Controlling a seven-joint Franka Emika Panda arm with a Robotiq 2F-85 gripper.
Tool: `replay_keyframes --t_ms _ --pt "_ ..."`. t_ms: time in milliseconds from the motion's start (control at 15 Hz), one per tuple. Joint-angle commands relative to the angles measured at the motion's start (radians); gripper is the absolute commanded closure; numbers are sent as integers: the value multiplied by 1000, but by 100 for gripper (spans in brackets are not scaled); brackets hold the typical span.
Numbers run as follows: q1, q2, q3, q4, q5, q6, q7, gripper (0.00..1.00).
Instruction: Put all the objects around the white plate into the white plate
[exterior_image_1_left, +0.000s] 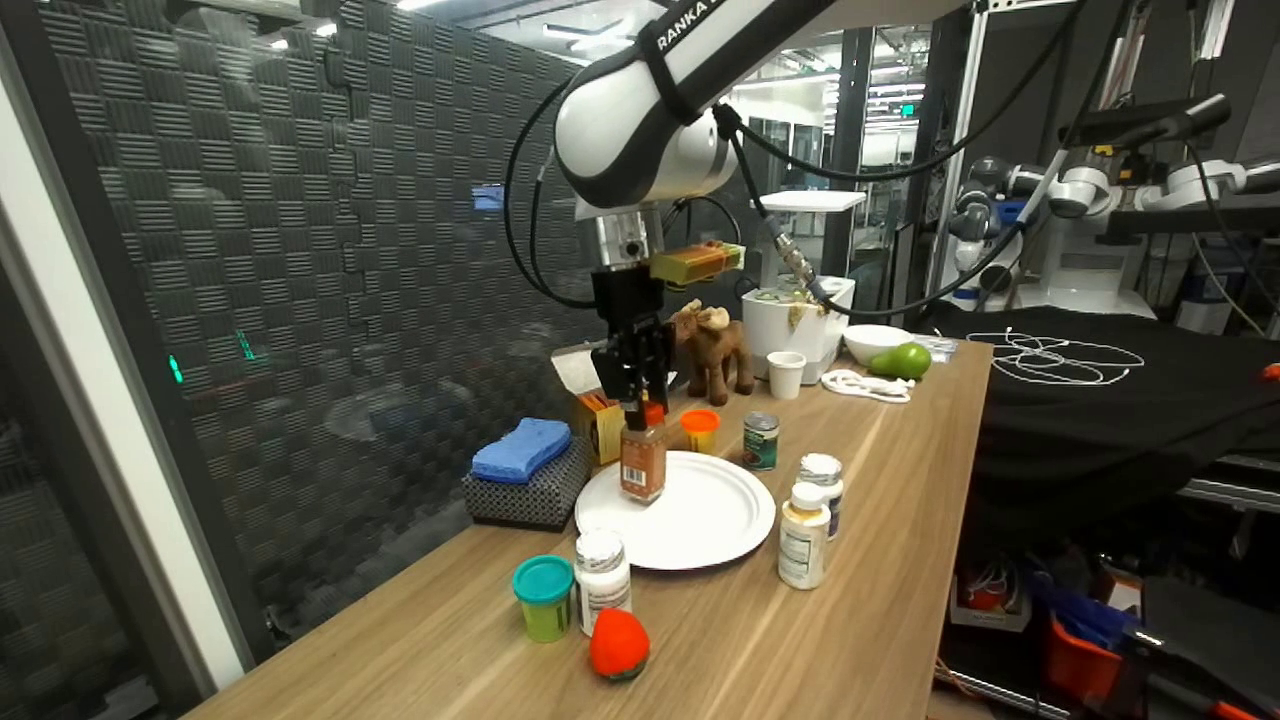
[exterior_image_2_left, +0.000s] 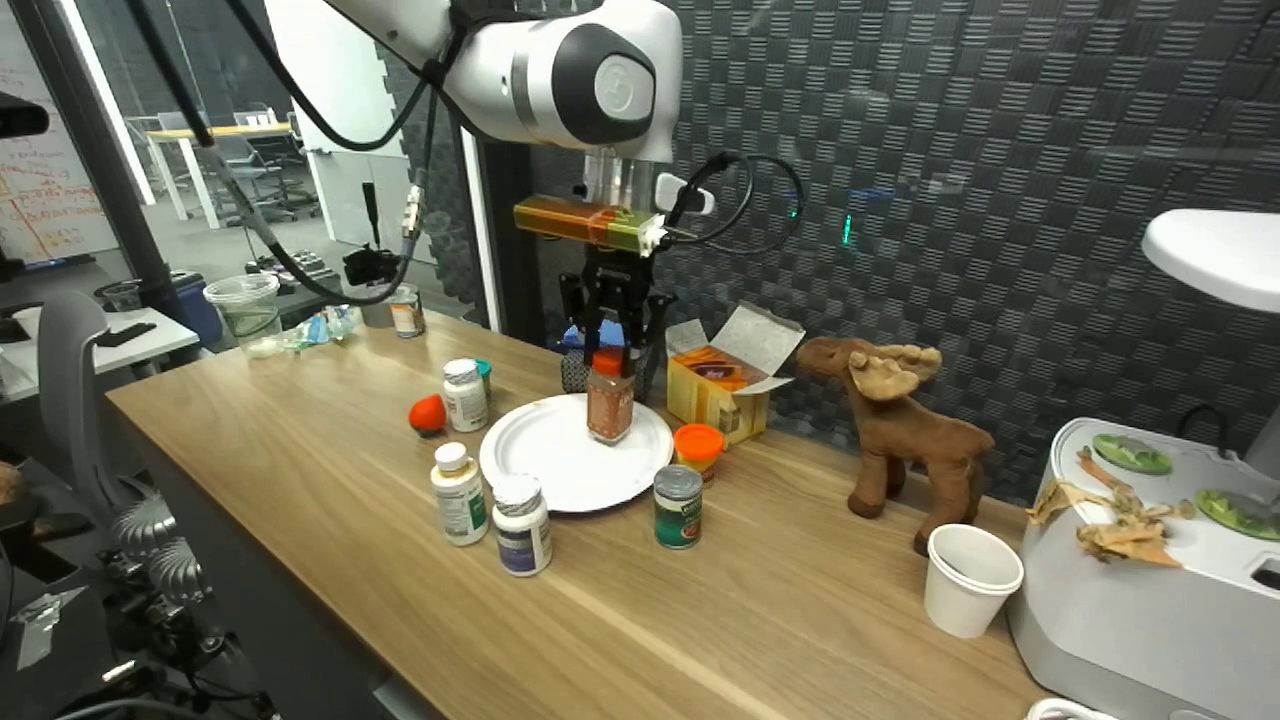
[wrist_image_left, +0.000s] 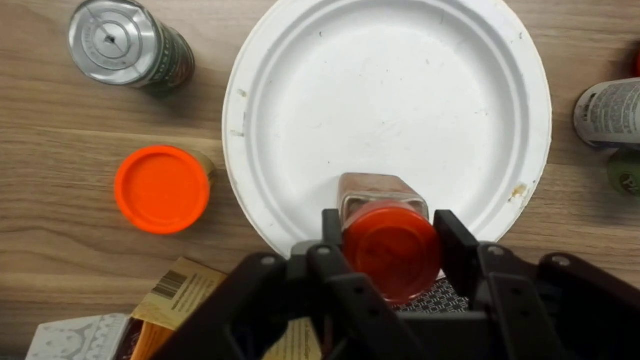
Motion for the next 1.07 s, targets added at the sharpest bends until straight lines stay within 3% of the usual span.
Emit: replay_keyframes --t_ms 0,133,200,267,400,533,600,1000 --pt "0 38 -5 72 -13 -24 1 76" --pt "1 40 -8 71 -19 -9 1 76" --pt "-2 39 -4 72 -14 -20 -10 61" --pt "-6 28 1 59 -8 -24 -22 26" --pt "-19 -12 13 21 6 -36 -60 20" --pt "-31 -64 16 -25 9 -32 -96 5" --pt "-41 -90 14 -46 15 -21 -106 0" --pt "-115 -149 -12 -103 23 30 -162 0"
